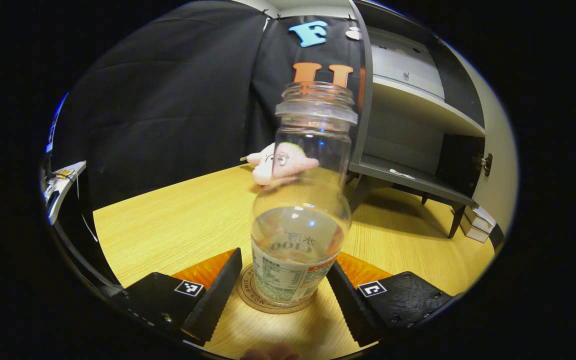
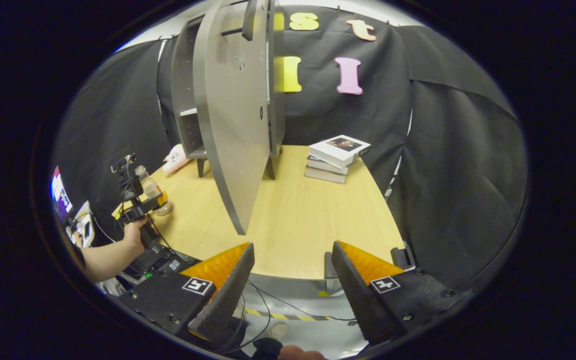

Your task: Open the cabinet door with the right hand, grasp the bottle in the cabinet with the left hand and place it on the coaster, then close the cabinet door with the right hand.

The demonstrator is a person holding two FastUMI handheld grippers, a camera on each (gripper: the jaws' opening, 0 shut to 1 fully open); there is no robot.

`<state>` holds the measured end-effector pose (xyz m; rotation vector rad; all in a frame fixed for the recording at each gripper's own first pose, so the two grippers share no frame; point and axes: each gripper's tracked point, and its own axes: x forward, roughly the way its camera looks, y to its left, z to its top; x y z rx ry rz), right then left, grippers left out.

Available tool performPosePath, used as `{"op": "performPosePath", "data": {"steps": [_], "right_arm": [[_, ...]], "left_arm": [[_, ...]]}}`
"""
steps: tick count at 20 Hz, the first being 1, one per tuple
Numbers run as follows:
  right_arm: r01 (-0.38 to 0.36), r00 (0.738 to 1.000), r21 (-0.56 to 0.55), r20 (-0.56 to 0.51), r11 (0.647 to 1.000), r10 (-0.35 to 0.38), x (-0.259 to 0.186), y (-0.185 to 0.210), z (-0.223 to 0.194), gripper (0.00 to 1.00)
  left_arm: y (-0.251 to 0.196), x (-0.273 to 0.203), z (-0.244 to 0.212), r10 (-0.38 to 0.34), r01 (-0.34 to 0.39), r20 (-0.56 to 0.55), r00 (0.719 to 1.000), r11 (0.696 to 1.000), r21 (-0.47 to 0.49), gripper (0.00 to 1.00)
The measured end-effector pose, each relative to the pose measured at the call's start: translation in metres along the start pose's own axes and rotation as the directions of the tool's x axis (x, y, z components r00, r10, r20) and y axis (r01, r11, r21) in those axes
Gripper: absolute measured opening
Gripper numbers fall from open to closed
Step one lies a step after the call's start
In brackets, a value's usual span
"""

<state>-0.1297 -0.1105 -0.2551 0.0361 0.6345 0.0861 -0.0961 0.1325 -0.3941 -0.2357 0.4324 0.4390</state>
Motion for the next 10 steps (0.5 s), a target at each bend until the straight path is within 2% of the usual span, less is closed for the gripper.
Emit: {"op": "performPosePath", "data": {"steps": [2, 10], "right_arm": [[0.012, 1.000, -0.015, -0.019, 1.000, -0.012, 0.002, 0.000, -0.005, 1.00], [-0.021, 1.000, -0.019, -0.016, 1.000, 0.021, 0.001, 0.019, -0.003, 1.00]], "left_arm": [[-0.001, -0.001, 0.004, -0.015, 0.015, 0.002, 1.000, 1.000, 0.003, 0.96], [-0.010, -0.009, 0.030, -0.052, 0.045, 0.072, 0.996, 0.995, 0.089, 0.96]]}}
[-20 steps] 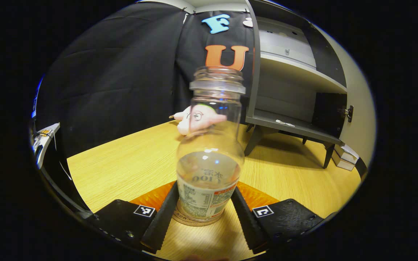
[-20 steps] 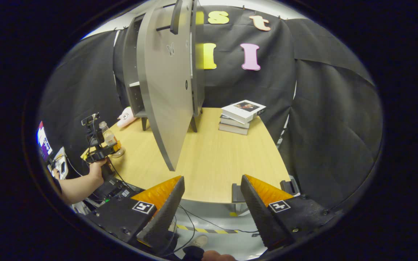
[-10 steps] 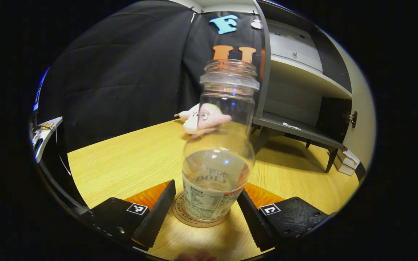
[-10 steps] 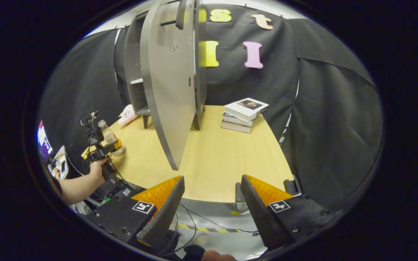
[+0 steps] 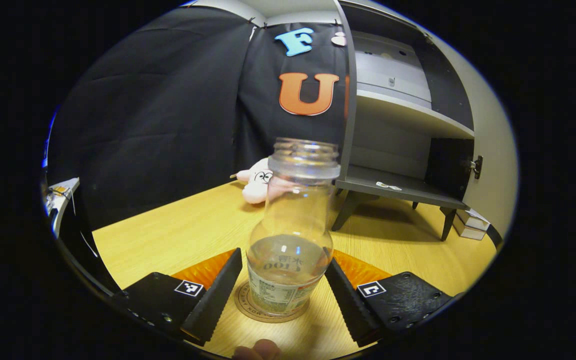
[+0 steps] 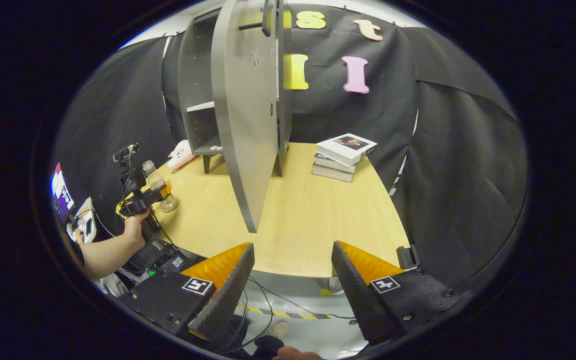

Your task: Open the cabinet door with the right hand, grasp the bottle in the cabinet with the left hand and place it on the coaster, then close the cabinet door with the right hand.

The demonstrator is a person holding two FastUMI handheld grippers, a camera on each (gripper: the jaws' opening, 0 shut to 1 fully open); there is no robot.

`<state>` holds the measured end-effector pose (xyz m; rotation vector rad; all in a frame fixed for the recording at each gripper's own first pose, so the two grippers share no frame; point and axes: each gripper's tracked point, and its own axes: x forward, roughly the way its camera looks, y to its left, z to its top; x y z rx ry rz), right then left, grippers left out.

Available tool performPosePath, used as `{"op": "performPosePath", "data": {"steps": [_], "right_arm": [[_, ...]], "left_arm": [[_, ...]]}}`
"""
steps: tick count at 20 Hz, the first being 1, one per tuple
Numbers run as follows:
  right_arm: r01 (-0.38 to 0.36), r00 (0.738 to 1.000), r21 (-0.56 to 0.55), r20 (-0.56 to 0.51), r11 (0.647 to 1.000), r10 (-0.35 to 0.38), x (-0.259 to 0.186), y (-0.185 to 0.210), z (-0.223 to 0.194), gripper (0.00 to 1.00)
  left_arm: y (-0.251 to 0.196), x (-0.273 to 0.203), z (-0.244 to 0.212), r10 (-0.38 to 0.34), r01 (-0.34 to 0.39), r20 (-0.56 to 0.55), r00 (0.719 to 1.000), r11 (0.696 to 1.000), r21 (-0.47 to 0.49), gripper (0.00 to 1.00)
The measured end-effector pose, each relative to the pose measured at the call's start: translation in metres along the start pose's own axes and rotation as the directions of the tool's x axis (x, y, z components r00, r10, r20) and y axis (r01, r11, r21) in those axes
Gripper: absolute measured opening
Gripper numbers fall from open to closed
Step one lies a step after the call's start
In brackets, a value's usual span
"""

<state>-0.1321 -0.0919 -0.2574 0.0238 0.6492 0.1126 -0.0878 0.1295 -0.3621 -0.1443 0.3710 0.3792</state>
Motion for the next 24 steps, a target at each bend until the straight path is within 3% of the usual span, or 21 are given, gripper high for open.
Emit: {"op": "performPosePath", "data": {"steps": [3, 4, 10, 13, 15, 16, 18, 21, 24], "right_arm": [[0.007, 1.000, -0.021, 0.019, 1.000, -0.007, -0.003, 0.001, 0.006, 0.96], [0.011, 0.999, -0.023, 0.032, 1.000, -0.010, -0.005, 0.000, 0.008, 1.00], [-0.017, 0.997, 0.025, 0.076, 1.000, 0.015, -0.005, 0.005, 0.027, 1.00], [-0.025, 0.991, 0.035, 0.131, 0.999, 0.020, -0.009, 0.001, 0.055, 1.00], [-0.038, 0.981, 0.041, 0.194, 0.998, 0.030, -0.017, -0.002, 0.087, 1.00], [-0.031, 0.974, 0.009, 0.226, 0.999, 0.028, -0.021, -0.006, 0.104, 1.00], [0.088, 0.943, -0.041, 0.325, 0.995, -0.070, -0.039, -0.039, 0.139, 1.00], [0.150, 0.892, 0.024, 0.428, 0.988, -0.146, -0.050, -0.068, 0.202, 0.99], [0.166, 0.839, 0.154, 0.497, 0.974, -0.221, -0.056, -0.063, 0.252, 0.99]], "left_arm": [[-0.002, -0.005, 0.021, -0.006, 0.004, 0.039, 0.999, 0.999, 0.046, 0.95], [-0.004, -0.007, 0.028, -0.011, 0.009, 0.048, 0.999, 0.998, 0.059, 0.95], [-0.013, -0.031, 0.100, -0.070, 0.047, 0.136, 0.988, 0.985, 0.166, 0.95], [-0.025, -0.060, 0.140, -0.122, 0.095, 0.133, 0.984, 0.976, 0.195, 0.95], [-0.036, -0.092, 0.190, -0.153, 0.120, 0.160, 0.975, 0.973, 0.196, 0.96], [-0.044, -0.109, 0.216, -0.173, 0.139, 0.180, 0.968, 0.973, 0.187, 0.96], [-0.052, -0.143, 0.271, -0.192, 0.158, 0.230, 0.954, 0.975, 0.158, 0.96], [-0.069, -0.177, 0.321, -0.248, 0.229, 0.232, 0.941, 0.968, 0.106, 0.96], [-0.055, -0.190, 0.345, -0.199, 0.173, 0.250, 0.948, 0.977, 0.123, 0.96]]}}
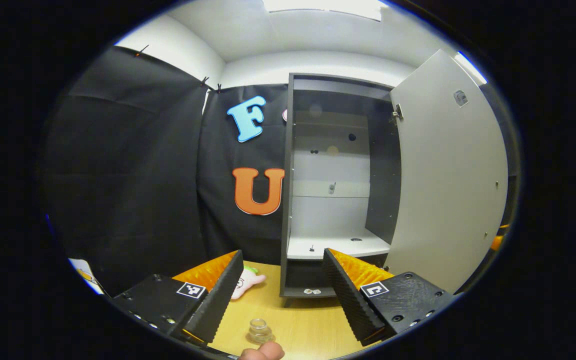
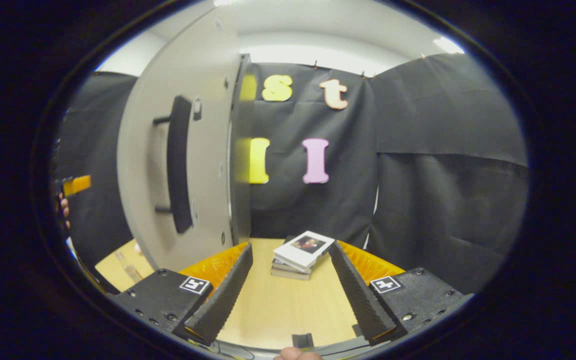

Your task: Open the cabinet door with the right hand, grasp the bottle in the cabinet with the left hand and place it on the coaster, then close the cabinet door with the right hand.

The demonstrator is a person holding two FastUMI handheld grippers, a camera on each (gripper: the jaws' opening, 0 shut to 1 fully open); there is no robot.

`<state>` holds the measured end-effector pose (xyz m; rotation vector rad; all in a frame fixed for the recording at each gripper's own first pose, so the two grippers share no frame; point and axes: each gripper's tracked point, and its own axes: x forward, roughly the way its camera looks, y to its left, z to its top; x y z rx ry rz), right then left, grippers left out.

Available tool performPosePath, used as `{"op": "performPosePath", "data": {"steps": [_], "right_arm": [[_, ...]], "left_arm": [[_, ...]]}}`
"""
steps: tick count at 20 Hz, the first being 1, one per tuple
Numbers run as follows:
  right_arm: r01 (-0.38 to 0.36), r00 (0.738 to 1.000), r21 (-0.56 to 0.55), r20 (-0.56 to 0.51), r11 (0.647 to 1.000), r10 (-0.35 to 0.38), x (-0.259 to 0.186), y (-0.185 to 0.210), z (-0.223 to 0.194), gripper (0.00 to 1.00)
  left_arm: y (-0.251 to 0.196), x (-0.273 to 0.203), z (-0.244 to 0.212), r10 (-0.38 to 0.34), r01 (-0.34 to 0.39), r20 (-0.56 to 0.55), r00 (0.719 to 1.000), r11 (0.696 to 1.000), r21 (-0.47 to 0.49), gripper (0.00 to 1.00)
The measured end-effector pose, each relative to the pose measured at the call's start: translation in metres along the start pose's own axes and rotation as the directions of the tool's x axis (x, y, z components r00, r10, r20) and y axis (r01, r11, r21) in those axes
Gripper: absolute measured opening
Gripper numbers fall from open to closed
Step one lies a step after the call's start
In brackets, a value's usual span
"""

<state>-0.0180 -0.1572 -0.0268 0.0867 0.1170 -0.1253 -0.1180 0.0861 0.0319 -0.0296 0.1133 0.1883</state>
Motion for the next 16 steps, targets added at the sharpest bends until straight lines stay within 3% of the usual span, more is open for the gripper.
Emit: {"op": "performPosePath", "data": {"steps": [2, 3, 4, 6, 7, 8, 10, 16], "right_arm": [[-0.001, 1.000, 0.031, 0.020, 1.000, 0.000, 0.005, 0.025, 0.005, 1.00], [0.006, 0.999, 0.019, 0.035, 1.000, -0.007, 0.005, 0.031, 0.006, 0.99], [0.047, 0.997, -0.004, 0.064, 0.999, -0.047, 0.004, 0.028, 0.009, 0.95], [0.081, 0.995, -0.025, 0.063, 0.996, -0.079, 0.000, 0.032, 0.007, 0.98], [0.071, 0.996, -0.026, 0.059, 0.997, -0.069, -0.001, 0.036, 0.007, 0.93], [0.057, 0.997, -0.011, 0.061, 0.998, -0.057, 0.002, 0.039, 0.011, 0.94], [0.032, 0.998, 0.005, 0.055, 0.999, -0.032, 0.002, 0.044, 0.010, 0.96], [-0.011, 0.998, 0.022, 0.059, 1.000, 0.009, -0.005, 0.076, 0.011, 0.96]], "left_arm": [[-0.005, 0.000, -0.016, 0.012, -0.013, -0.029, 1.000, 1.000, -0.028, 0.96], [-0.012, 0.002, -0.020, -0.007, 0.007, -0.014, 1.000, 1.000, -0.027, 0.84], [-0.022, 0.004, -0.024, -0.040, 0.040, 0.005, 0.999, 0.999, -0.018, 0.95], [-0.041, 0.008, -0.030, -0.091, 0.091, 0.006, 0.996, 0.996, 0.007, 0.95], [-0.057, 0.011, -0.039, -0.140, 0.140, -0.018, 0.990, 0.990, 0.001, 0.95], [-0.079, 0.012, -0.045, -0.213, 0.213, -0.036, 0.976, 0.977, 0.000, 0.95], [-0.096, 0.014, -0.050, -0.271, 0.273, -0.069, 0.960, 0.962, 0.022, 0.95], [-0.085, 0.026, -0.052, -0.273, 0.273, -0.060, 0.960, 0.962, -0.016, 0.96]]}}
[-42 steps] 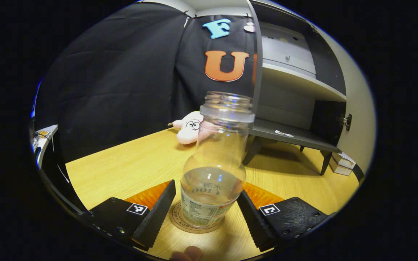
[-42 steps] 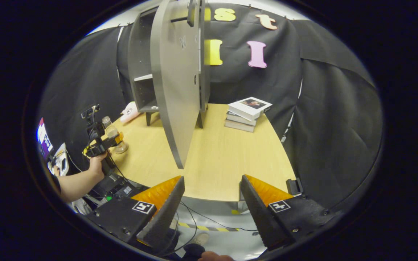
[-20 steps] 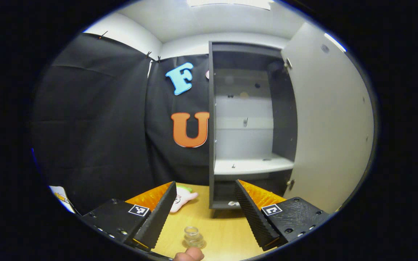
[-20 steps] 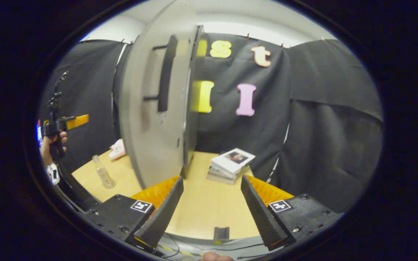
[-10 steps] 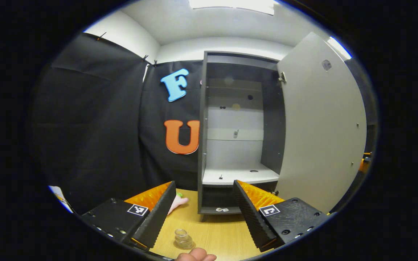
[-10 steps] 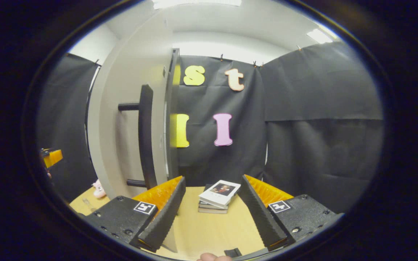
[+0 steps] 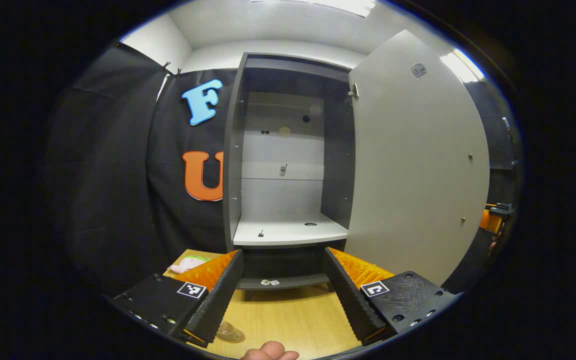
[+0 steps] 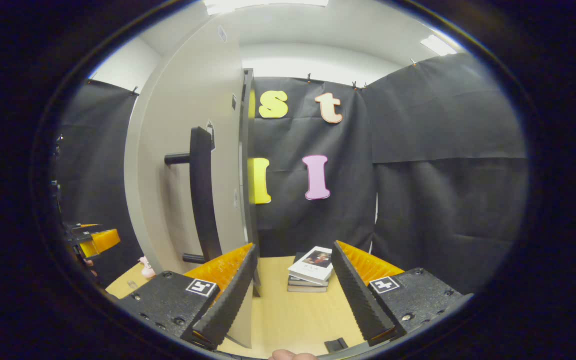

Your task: Open the cabinet door with the right hand, grasp the bottle in the cabinet with the left hand and place it on the coaster, then close the cabinet door with the right hand.

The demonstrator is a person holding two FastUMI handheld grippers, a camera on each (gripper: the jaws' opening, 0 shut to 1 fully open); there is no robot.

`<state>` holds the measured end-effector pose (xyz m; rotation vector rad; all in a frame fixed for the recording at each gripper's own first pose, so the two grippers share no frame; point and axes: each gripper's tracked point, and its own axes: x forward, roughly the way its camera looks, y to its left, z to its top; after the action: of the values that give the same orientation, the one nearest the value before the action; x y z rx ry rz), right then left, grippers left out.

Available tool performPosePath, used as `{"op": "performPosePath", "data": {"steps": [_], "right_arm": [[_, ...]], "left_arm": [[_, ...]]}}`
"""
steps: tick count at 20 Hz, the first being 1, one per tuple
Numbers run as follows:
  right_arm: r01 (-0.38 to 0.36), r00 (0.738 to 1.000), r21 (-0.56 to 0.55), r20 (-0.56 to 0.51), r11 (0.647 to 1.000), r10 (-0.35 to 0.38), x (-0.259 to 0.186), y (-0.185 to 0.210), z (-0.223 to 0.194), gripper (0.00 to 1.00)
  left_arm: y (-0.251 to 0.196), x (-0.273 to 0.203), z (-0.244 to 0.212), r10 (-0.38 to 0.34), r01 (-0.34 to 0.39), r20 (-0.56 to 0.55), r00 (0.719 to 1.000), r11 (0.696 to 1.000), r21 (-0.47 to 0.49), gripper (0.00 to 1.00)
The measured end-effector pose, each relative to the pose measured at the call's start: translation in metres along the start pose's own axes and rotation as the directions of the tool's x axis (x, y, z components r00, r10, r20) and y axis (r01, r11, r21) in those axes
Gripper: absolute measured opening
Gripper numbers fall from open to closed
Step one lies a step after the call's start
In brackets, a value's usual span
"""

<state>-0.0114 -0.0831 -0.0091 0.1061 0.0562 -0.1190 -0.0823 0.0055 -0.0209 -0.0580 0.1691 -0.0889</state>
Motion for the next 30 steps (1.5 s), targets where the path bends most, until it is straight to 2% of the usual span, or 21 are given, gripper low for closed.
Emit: {"op": "performPosePath", "data": {"steps": [3, 4, 5, 6, 7, 8, 9, 11, 12, 14, 23, 27, 30], "right_arm": [[-0.087, 0.996, 0.019, -0.032, 0.996, 0.087, 0.001, 0.031, -0.006, 0.96], [-0.115, 0.993, 0.022, -0.037, 0.993, 0.115, 0.001, 0.040, -0.006, 0.90], [-0.137, 0.990, 0.017, -0.038, 0.990, 0.137, 0.001, 0.050, -0.006, 0.90], [-0.155, 0.987, 0.006, -0.034, 0.988, 0.155, 0.001, 0.058, -0.004, 0.90], [-0.170, 0.985, -0.007, -0.028, 0.985, 0.170, 0.001, 0.067, -0.003, 0.96], [-0.191, 0.981, -0.020, -0.023, 0.981, 0.190, 0.002, 0.077, -0.004, 0.96], [-0.216, 0.976, -0.028, -0.021, 0.976, 0.215, 0.003, 0.087, -0.004, 0.90], [-0.250, 0.968, -0.029, -0.023, 0.968, 0.249, 0.006, 0.103, -0.006, 0.90], [-0.260, 0.966, -0.034, -0.018, 0.965, 0.259, 0.007, 0.110, -0.005, 0.96], [-0.289, 0.957, -0.045, -0.008, 0.956, 0.289, 0.020, 0.120, 0.000, 0.96], [-0.465, 0.885, -0.007, -0.033, 0.885, 0.465, 0.035, 0.199, -0.001, 0.97], [-0.500, 0.866, -0.020, -0.030, 0.866, 0.499, 0.037, 0.214, 0.000, 0.96], [-0.486, 0.874, -0.025, -0.025, 0.873, 0.486, 0.039, 0.208, 0.001, 0.97]], "left_arm": [[0.007, 0.004, -0.001, -0.001, 0.001, 0.003, 1.000, 1.000, 0.008, 0.97], [0.009, 0.003, -0.002, -0.005, 0.005, 0.007, 1.000, 1.000, 0.014, 0.95], [0.013, 0.002, -0.001, -0.003, 0.002, 0.014, 1.000, 1.000, 0.017, 0.95], [0.018, 0.000, -0.001, 0.007, -0.007, 0.017, 1.000, 1.000, 0.013, 0.95], [0.022, -0.002, -0.001, 0.018, -0.018, 0.020, 1.000, 1.000, 0.004, 0.95], [0.027, -0.005, -0.001, 0.033, -0.033, 0.023, 0.999, 0.999, -0.004, 0.95], [0.033, -0.009, -0.001, 0.051, -0.051, 0.025, 0.998, 0.999, -0.008, 0.95], [0.042, -0.015, -0.005, 0.076, -0.075, 0.018, 0.997, 0.997, -0.013, 0.95], [0.047, -0.019, -0.010, 0.086, -0.086, 0.003, 0.996, 0.996, -0.010, 0.95], [0.059, -0.030, -0.016, 0.121, -0.121, -0.012, 0.993, 0.993, 0.000, 0.95], [0.115, -0.078, -0.037, 0.277, -0.277, -0.053, 0.959, 0.961, 0.014, 0.95], [0.129, -0.085, -0.035, 0.315, -0.315, -0.061, 0.947, 0.949, -0.001, 0.95], [0.128, -0.082, -0.034, 0.313, -0.315, -0.064, 0.948, 0.949, -0.015, 0.95]]}}
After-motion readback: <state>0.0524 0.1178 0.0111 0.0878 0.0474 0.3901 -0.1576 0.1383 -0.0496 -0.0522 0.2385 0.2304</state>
